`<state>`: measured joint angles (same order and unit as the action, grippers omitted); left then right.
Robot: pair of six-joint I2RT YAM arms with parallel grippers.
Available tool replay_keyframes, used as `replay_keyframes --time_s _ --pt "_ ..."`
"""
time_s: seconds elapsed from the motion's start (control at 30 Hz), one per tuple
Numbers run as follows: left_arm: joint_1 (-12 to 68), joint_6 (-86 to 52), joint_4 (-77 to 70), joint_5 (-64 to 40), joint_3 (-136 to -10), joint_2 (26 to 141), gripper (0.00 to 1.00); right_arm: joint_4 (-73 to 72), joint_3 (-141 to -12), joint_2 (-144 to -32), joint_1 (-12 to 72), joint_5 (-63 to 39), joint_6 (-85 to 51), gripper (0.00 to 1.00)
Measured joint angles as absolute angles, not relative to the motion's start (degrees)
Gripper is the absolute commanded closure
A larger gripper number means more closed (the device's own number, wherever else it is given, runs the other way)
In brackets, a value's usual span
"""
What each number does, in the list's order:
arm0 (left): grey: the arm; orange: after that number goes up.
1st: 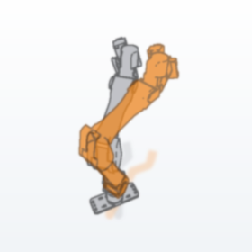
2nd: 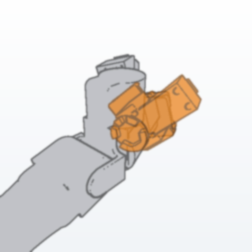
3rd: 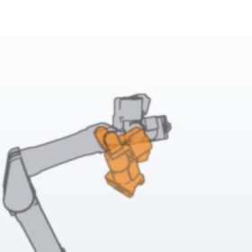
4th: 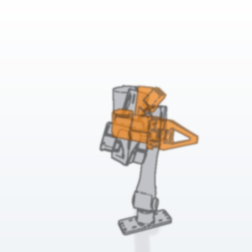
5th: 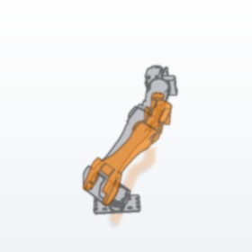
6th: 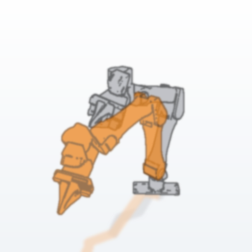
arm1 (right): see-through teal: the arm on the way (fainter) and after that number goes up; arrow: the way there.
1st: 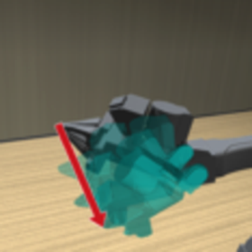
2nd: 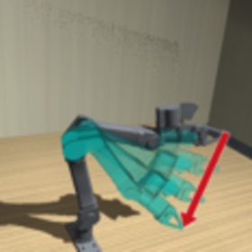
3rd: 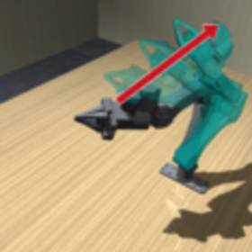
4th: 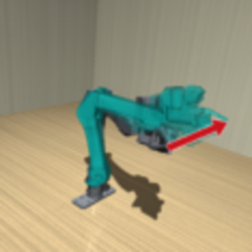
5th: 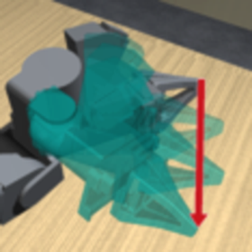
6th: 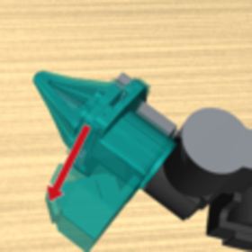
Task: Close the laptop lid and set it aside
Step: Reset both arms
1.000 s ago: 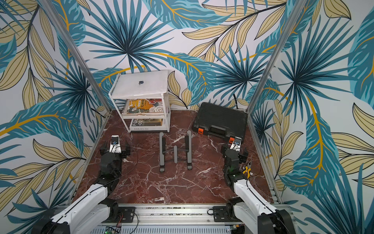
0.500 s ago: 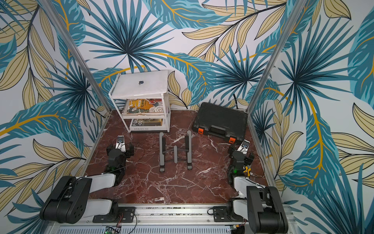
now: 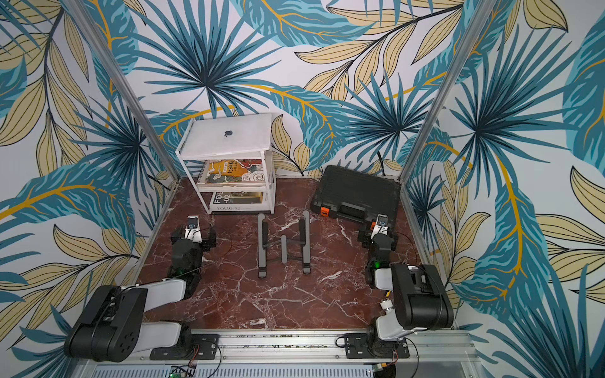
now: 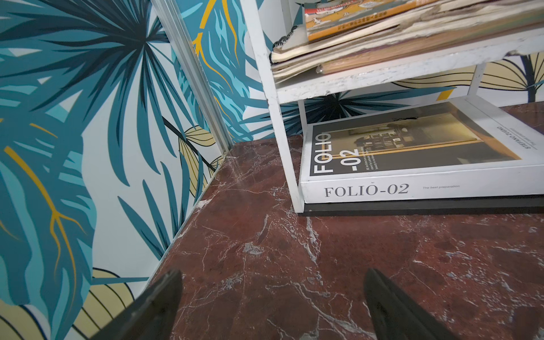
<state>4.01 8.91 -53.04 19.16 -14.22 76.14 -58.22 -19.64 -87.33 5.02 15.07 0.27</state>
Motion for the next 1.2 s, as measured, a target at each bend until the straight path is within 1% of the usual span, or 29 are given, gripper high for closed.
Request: replay_keyframes --time_s 0.1,0.2,0.27,0.4,0.53,0.6,0.7,1.2 --pt "4.01 6.76 -53.78 18.44 -11.86 73.89 0.0 -57.91 -19.88 -87.33 5.02 14.0 0.75 0.0" --pt "3.92 4.38 -53.63 14.96 -10.57 71.26 0.0 -57.41 -19.9 -87.33 5.02 13.39 1.1 0.01" --pt "3.92 3.44 -53.32 12.88 -11.46 71.5 0.0 -57.17 -19.9 -87.33 5.02 13.21 1.1 0.0" --pt "3.92 3.31 -54.85 11.55 -14.2 76.77 0.0 -57.08 -19.88 -87.33 5.02 13.15 1.13 0.0" --pt "3.92 3.07 -59.33 12.34 -15.49 86.04 0.0 -56.88 -19.97 -87.33 5.02 13.21 1.1 0.01" --pt "3.97 3.22 -58.63 12.16 -16.25 89.17 0.0 -56.58 -20.16 -87.35 5.02 13.47 1.08 0.01" --pt "3.99 3.16 -53.87 11.49 -19.64 89.17 0.0 -56.12 -20.64 -87.35 4.91 14.24 0.91 0.0" --pt "3.9 3.18 -55.51 11.29 -20.88 89.41 0.0 -54.22 -21.23 -87.35 4.49 14.7 0.67 0.0"
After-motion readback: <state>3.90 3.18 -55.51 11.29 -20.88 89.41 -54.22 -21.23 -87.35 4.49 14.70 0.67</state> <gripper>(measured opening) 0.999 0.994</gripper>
